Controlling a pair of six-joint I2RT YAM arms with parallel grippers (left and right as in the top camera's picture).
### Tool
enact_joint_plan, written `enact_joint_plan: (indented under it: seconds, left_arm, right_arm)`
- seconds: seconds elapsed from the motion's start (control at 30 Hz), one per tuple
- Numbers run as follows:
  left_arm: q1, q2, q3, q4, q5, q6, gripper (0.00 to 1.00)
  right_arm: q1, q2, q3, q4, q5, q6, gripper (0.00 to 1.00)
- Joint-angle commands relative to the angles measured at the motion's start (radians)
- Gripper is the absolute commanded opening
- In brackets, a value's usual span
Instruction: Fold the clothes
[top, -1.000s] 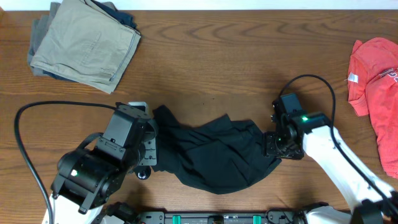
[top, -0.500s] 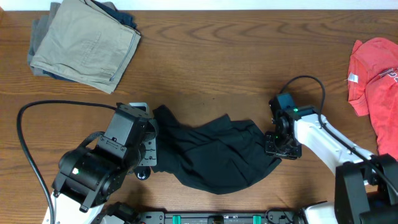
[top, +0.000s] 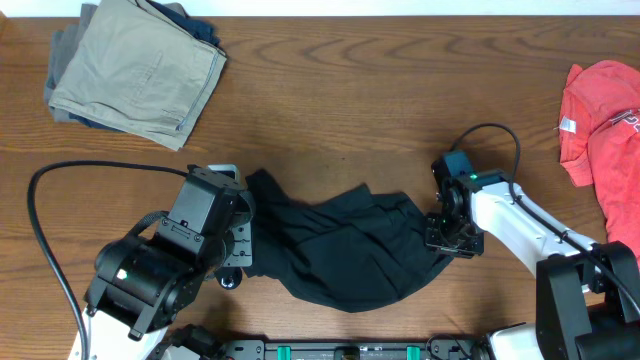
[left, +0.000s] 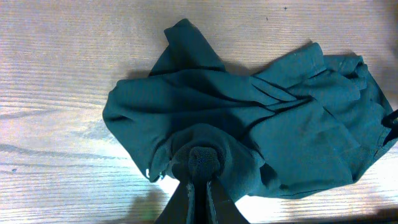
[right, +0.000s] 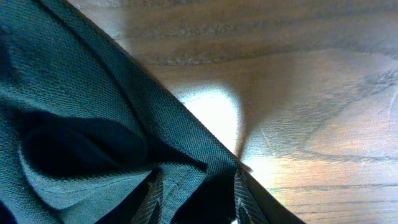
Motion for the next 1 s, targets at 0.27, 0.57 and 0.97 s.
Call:
enact_joint_plan:
  seconds: [0.27,0.57,0.97]
  left_arm:
    - [-0.001,0.003,0.006,-0.003,-0.019,-0.009,0.06]
    - [-0.001,0.003,0.006,-0.003,-0.019,-0.009,0.06]
    - [-0.001,0.003,0.006,0.003,-0.019,-0.009,0.06]
  right_arm:
    - [-0.006,0.004,-0.029,-0.040,-0.008,0.032,0.43]
    - [-0.021,0.004,-0.021,-0.101,-0.007,0.035,0.52]
    - [-0.037,0.004,-0.022,-0.120,-0.041,0.031,0.62]
